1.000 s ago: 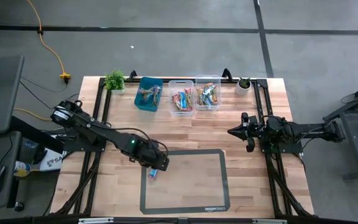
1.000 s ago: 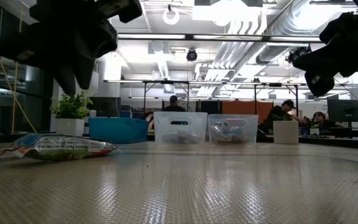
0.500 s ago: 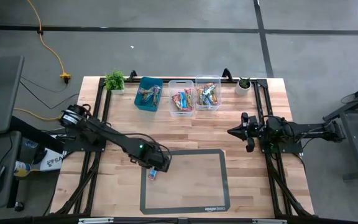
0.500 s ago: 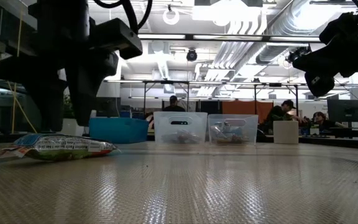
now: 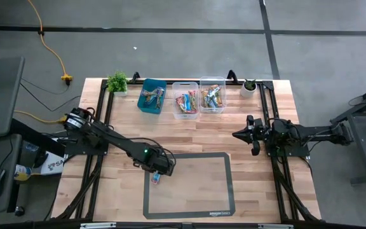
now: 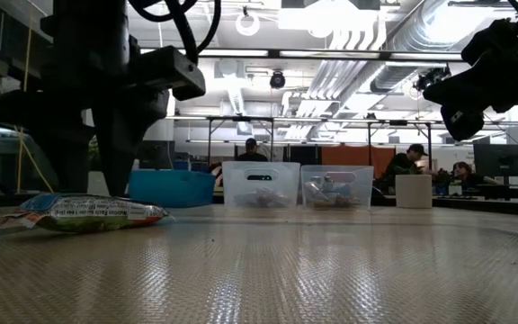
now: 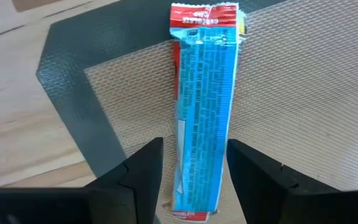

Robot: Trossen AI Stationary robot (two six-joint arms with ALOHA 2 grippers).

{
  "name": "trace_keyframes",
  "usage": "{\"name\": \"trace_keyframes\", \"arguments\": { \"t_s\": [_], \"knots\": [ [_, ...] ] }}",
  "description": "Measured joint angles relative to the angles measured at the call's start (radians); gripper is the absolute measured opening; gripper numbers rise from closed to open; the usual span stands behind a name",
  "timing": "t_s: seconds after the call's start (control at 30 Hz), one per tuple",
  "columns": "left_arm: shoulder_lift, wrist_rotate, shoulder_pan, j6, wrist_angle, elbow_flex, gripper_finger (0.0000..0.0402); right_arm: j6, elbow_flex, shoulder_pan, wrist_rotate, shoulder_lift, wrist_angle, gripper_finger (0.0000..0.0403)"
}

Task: Pick and place Granola Bars by type
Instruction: Put the red granola bar into the left transparent bin

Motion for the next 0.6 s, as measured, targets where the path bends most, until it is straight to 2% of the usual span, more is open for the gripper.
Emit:
{"name": "trace_keyframes", "arguments": {
  "t_s": [0.6],
  "knots": [
    [0.063,0.014,0.0,0.001,0.08,0.001,0.0175,0.001,0.0,0.0,0.0,0.002,0.0,0.0005]
  ]
}}
